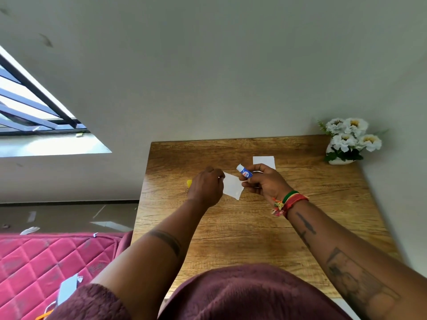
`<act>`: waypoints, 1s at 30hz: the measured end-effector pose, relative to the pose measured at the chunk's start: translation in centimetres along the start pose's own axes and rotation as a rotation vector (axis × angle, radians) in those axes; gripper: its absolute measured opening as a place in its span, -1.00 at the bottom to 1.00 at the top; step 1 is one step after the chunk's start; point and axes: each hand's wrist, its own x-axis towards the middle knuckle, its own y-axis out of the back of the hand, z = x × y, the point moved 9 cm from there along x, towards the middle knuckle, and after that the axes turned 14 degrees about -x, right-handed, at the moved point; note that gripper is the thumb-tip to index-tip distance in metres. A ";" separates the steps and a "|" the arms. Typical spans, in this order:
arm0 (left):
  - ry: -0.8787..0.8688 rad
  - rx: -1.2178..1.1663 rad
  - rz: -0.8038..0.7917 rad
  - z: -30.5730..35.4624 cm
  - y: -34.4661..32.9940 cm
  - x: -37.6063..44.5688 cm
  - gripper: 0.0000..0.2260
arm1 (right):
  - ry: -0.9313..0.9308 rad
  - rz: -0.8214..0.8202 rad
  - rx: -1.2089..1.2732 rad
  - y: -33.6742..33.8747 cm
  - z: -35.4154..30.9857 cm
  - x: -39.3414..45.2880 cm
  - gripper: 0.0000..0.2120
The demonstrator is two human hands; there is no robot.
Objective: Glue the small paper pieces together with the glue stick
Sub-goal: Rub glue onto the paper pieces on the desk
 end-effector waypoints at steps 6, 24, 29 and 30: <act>0.103 -0.049 0.113 -2.2 2.3 -1.9 -0.79 | -0.006 -0.085 0.035 -3.1 -0.2 -0.3 -0.69; 0.465 -0.147 0.116 -11.0 3.2 -3.6 -0.49 | -0.070 -0.214 0.101 -9.0 -0.5 1.5 -0.65; 0.473 -0.112 0.086 -11.3 2.8 -3.1 -0.55 | -0.057 -0.208 0.099 -8.8 -0.7 2.2 -0.67; 0.468 -0.103 0.085 -11.3 2.8 -3.1 -0.59 | -0.055 -0.204 0.092 -8.7 -0.7 2.3 -0.66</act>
